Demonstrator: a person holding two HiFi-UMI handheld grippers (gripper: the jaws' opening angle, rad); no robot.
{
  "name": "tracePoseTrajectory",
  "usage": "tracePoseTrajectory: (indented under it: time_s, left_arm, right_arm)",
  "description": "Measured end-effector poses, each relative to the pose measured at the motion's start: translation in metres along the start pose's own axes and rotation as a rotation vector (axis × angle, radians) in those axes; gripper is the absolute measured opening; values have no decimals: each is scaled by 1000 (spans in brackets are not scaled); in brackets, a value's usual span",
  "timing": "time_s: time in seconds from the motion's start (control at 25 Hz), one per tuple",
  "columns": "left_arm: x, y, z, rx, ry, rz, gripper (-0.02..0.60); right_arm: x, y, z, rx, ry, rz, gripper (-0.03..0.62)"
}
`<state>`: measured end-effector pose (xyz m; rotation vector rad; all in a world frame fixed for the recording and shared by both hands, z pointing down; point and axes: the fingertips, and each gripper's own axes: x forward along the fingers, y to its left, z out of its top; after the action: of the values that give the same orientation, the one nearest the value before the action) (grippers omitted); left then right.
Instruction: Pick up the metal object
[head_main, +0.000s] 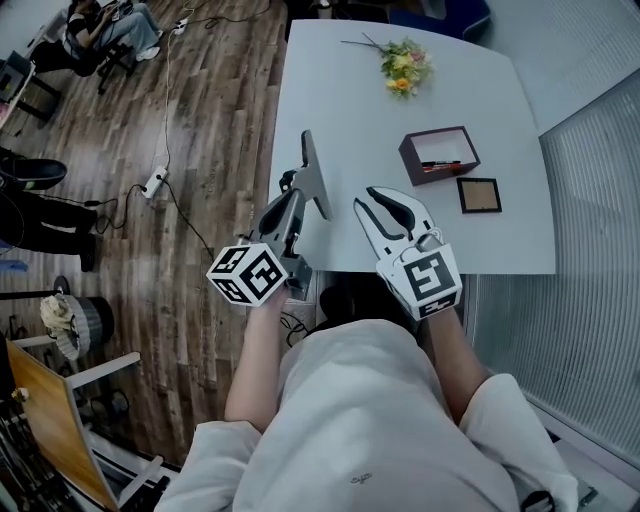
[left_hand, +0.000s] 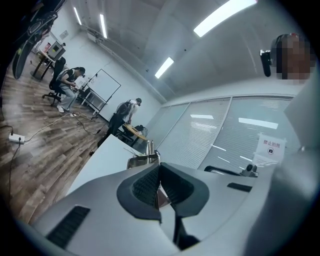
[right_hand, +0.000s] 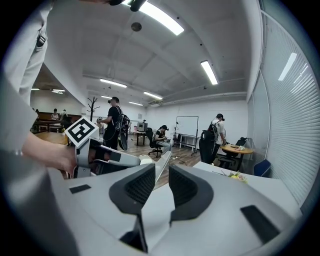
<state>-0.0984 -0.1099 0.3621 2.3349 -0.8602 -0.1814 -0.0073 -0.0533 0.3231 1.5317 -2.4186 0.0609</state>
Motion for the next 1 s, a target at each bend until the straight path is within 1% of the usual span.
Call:
tracePoseTrajectory:
  time_s: [0.36, 0.84, 1.0]
  left_arm:
    - [-5, -18, 7, 118, -5, -17, 21]
    - [-2, -41, 10, 304, 5, -2, 21]
    - [0, -48, 8, 350, 12, -2, 21]
  right_arm:
    - [-2, 0, 6, 25, -23, -10, 78]
    - [-7, -10, 0, 47, -37, -21, 52]
    - [-9, -10, -3, 60, -35, -18, 46]
